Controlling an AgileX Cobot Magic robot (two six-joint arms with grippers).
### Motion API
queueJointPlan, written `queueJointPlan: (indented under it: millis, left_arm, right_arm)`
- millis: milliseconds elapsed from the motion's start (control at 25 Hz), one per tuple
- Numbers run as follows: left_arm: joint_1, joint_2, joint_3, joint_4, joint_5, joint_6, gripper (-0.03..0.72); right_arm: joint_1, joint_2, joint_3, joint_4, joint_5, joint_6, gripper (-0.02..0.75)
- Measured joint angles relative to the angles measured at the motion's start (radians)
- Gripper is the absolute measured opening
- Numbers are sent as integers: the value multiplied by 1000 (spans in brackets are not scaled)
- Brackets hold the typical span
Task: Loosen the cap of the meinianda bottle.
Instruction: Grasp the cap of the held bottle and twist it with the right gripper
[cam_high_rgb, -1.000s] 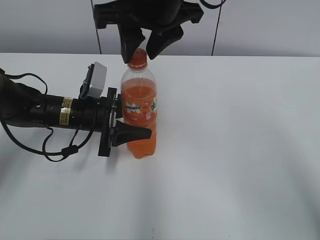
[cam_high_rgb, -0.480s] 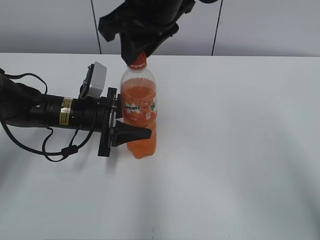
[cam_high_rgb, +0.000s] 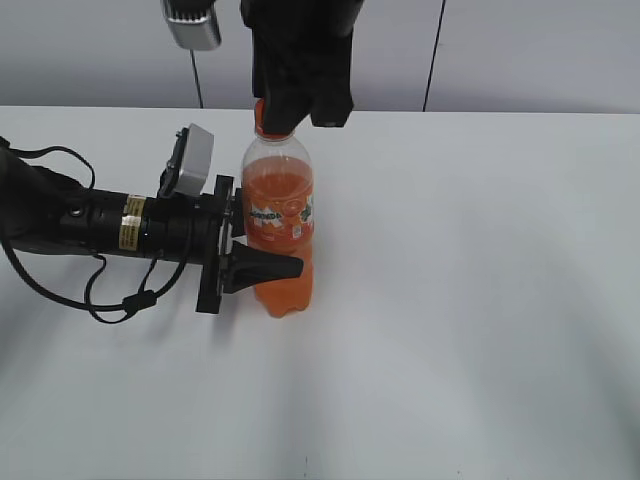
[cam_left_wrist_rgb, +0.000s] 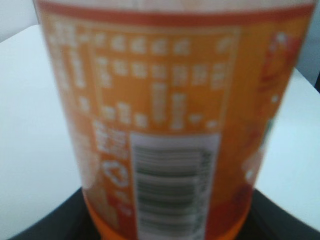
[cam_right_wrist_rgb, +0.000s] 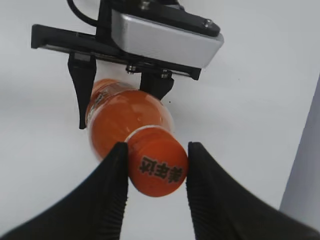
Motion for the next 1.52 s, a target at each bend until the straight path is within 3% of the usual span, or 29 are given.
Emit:
queueJointPlan:
  millis: [320,560,760,920,1280,1520]
  left_arm:
    - [0,0,0,1,0,0,391]
    - [0,0,0,1,0,-1,391]
    - [0,0,0,1,-1,-1,391]
    - [0,0,0,1,-1,-1,391]
    - [0,0,0,1,-1,-4,391]
    - [0,0,0,1,-1,-4,391]
  right_arm:
    - [0,-1,-1,21,0,-87,272]
    - [0,-1,-1,29,-1,-93,437]
    - [0,-40,-1,46,-1,-41,468]
    - [0,-94,-1,92,-1,199,470]
    - [0,-117,-1,49,-1,1314,470]
    - [0,-105,-1,-11,-1,1453,470]
